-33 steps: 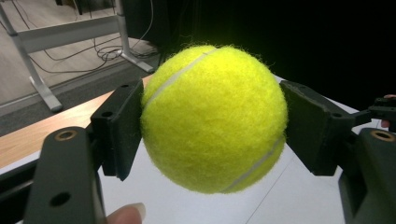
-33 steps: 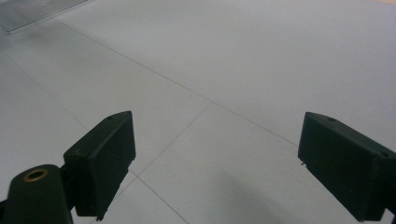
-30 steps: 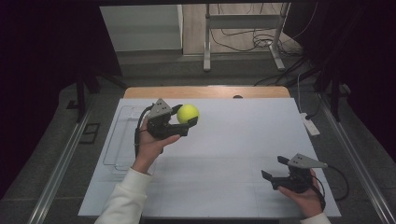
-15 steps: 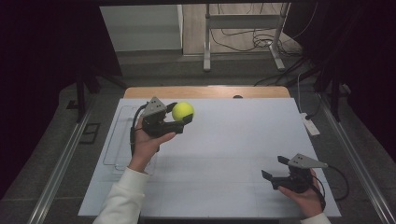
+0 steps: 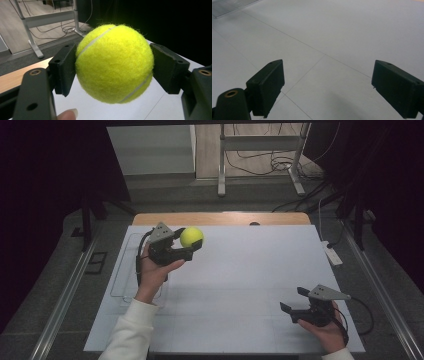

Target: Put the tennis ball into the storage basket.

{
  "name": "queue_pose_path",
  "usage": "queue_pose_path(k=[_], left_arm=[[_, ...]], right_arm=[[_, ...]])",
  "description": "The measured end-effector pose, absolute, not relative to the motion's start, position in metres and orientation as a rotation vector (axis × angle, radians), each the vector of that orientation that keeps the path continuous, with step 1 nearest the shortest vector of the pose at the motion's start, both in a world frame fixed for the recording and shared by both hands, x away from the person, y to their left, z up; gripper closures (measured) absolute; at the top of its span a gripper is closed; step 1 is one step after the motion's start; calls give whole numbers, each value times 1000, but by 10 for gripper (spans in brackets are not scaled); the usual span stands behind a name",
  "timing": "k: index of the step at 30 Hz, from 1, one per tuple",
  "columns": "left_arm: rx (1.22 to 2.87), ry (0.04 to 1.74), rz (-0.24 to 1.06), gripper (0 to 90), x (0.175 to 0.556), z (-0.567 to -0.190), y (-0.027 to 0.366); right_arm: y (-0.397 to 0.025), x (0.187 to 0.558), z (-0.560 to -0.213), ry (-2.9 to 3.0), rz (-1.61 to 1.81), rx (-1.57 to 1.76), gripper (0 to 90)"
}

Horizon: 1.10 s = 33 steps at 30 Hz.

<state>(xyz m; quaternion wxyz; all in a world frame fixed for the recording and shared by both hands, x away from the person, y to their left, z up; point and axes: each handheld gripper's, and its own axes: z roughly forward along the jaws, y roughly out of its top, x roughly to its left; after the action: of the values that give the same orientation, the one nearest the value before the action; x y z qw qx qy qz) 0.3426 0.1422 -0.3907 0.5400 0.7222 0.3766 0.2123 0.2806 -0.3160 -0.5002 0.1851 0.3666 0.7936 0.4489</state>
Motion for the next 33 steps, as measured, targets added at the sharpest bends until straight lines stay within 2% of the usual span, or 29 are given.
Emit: queue_pose_path(k=[33], left_arm=[[1672, 985, 558, 271, 352, -393, 169]], right_arm=[[-316, 281, -500, 2236, 1263, 1034, 116]])
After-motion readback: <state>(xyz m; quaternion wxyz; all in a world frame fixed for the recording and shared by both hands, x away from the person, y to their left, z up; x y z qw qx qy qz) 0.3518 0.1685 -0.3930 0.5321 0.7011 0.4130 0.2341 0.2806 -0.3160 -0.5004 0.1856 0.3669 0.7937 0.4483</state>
